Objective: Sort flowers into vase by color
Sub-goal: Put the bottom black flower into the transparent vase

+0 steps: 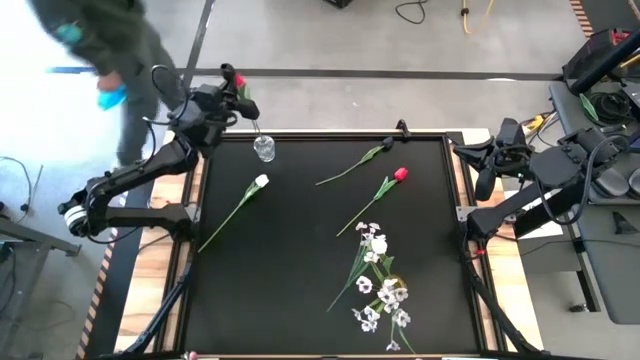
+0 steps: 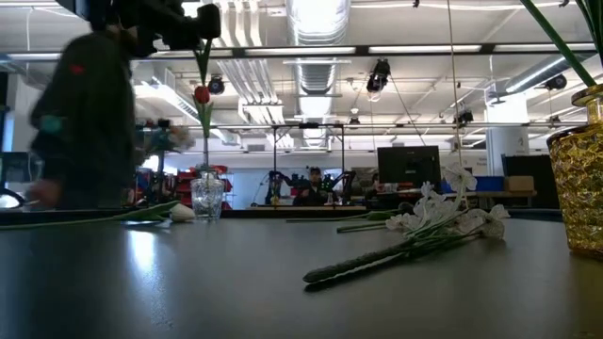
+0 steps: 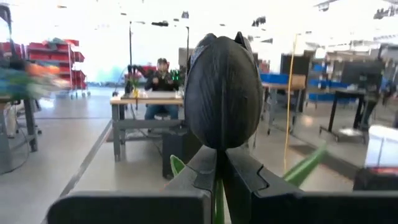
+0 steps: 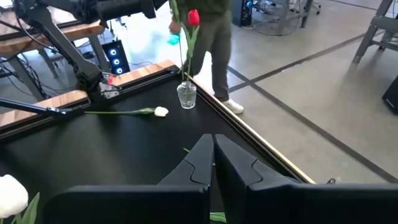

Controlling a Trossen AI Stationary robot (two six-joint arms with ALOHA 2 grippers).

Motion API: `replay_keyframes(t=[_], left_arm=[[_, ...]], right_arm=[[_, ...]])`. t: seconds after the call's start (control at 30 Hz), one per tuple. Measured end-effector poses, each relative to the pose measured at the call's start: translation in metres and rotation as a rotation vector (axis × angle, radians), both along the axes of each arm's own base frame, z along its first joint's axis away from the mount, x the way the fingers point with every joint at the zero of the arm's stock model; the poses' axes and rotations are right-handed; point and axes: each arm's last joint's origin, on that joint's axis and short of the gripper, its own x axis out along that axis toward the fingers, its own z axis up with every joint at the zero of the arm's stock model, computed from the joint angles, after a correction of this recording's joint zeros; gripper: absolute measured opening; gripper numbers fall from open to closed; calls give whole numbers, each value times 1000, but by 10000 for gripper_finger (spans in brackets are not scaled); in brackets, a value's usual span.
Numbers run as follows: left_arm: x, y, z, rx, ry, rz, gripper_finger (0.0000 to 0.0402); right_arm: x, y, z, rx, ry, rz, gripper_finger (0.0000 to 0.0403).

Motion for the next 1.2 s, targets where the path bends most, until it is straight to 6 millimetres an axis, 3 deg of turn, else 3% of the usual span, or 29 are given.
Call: replay_keyframes(t=[0.7, 1.2], left_arm=[[18, 24, -24, -79, 66, -13, 0], [22, 27, -74, -226, 162, -12, 0]], right_arm=[[0, 0, 0, 2, -2, -1, 9], [1, 1, 2, 12, -22, -1, 9]])
